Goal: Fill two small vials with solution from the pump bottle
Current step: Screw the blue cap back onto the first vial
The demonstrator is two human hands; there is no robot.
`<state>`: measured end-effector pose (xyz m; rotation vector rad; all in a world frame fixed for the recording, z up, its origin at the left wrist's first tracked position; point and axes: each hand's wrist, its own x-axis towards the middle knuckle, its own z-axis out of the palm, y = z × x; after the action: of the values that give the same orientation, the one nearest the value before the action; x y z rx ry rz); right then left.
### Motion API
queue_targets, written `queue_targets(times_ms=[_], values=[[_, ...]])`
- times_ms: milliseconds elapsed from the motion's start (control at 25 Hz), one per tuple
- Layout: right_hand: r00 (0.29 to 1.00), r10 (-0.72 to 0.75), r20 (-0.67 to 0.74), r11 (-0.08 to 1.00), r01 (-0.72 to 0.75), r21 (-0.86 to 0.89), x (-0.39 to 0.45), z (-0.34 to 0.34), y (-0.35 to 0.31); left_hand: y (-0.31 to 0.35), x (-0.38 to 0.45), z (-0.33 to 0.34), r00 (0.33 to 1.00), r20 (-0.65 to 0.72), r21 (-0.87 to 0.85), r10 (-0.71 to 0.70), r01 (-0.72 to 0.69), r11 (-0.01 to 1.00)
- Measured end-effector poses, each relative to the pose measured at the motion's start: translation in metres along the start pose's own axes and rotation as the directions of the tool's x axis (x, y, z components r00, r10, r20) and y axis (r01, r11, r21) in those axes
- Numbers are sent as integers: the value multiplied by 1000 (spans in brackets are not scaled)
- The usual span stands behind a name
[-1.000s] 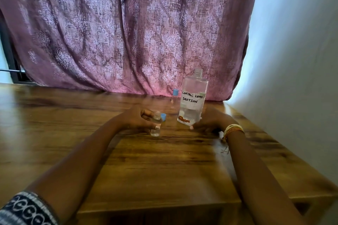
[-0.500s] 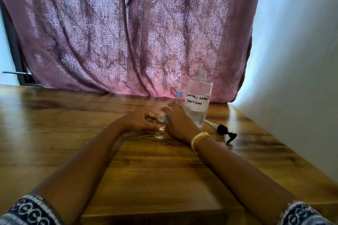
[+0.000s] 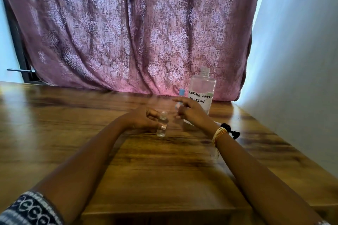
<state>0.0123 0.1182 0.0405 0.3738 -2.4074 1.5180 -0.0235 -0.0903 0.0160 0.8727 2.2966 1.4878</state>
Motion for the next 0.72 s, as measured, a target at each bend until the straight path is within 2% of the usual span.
queue_targets(times_ms=[120,200,560,640,720], values=[[986,-143,-87,978,154,143,-6,2,-13,3,-2,2,1000,13,13,27,-27,1000],[976,-213,-54,962,219,161,-11,6,-17,4,-3,1,999,11,29,37,-37,999],[964,-245,100,969,244,24,-14,16,-14,7,-4,3,997,-37,109,73,-69,992],[960,-271,70,958,276,-75,-14,18,-13,7,-3,8,993,-76,96,93,-85,992],[963,-268,-40,954,259,-151,-14,21,-11,7,-4,12,988,-102,102,116,-106,989]])
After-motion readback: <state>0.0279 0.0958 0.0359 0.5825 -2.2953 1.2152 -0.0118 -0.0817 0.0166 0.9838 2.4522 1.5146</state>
